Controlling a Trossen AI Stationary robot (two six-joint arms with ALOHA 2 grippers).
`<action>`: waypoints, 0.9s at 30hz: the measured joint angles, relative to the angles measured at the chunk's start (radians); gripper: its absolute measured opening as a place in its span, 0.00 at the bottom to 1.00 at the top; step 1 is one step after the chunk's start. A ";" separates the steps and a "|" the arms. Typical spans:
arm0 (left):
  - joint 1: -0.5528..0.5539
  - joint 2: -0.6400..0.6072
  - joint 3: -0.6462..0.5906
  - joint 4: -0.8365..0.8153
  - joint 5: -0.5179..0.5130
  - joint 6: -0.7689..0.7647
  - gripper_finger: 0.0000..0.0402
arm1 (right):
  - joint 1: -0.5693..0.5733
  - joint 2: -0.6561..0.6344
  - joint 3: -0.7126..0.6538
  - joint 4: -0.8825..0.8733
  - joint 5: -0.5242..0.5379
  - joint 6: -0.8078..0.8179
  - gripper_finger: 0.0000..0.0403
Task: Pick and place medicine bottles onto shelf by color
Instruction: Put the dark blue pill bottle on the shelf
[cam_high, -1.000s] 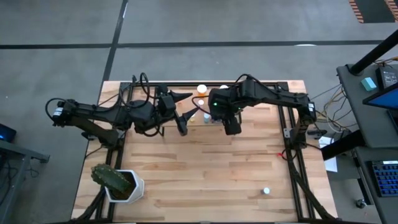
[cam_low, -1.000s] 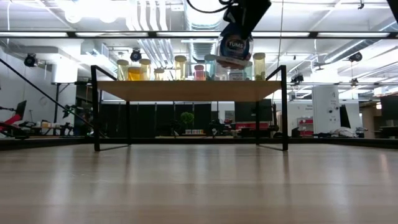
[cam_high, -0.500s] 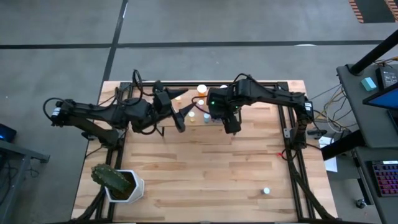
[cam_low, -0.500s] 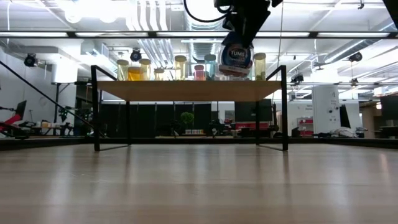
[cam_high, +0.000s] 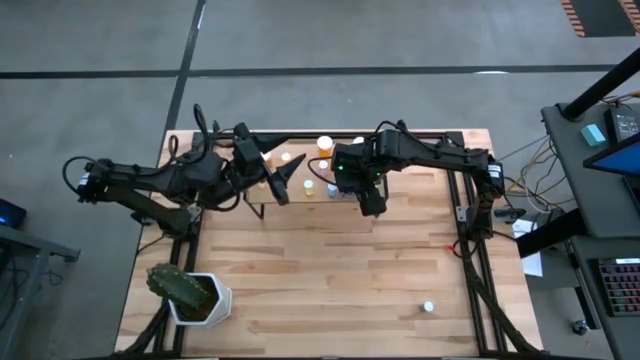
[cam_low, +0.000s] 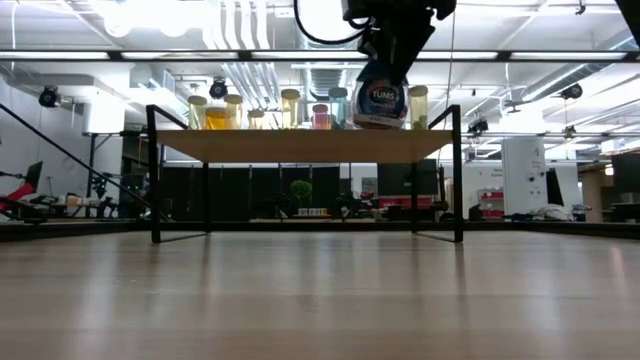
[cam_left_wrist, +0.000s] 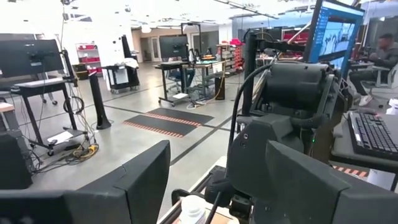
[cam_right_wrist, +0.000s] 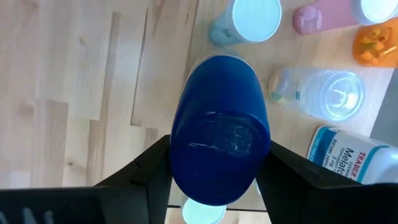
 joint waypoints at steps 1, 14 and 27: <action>0.000 -0.001 -0.001 0.004 0.000 0.000 0.62 | 0.000 0.000 0.000 0.000 0.000 0.000 0.45; 0.000 0.002 -0.003 0.006 0.000 0.000 0.62 | 0.000 0.000 0.001 0.031 0.001 0.003 0.55; 0.000 0.002 -0.006 0.005 -0.008 0.000 0.62 | -0.006 -0.007 0.119 0.022 0.005 0.047 0.55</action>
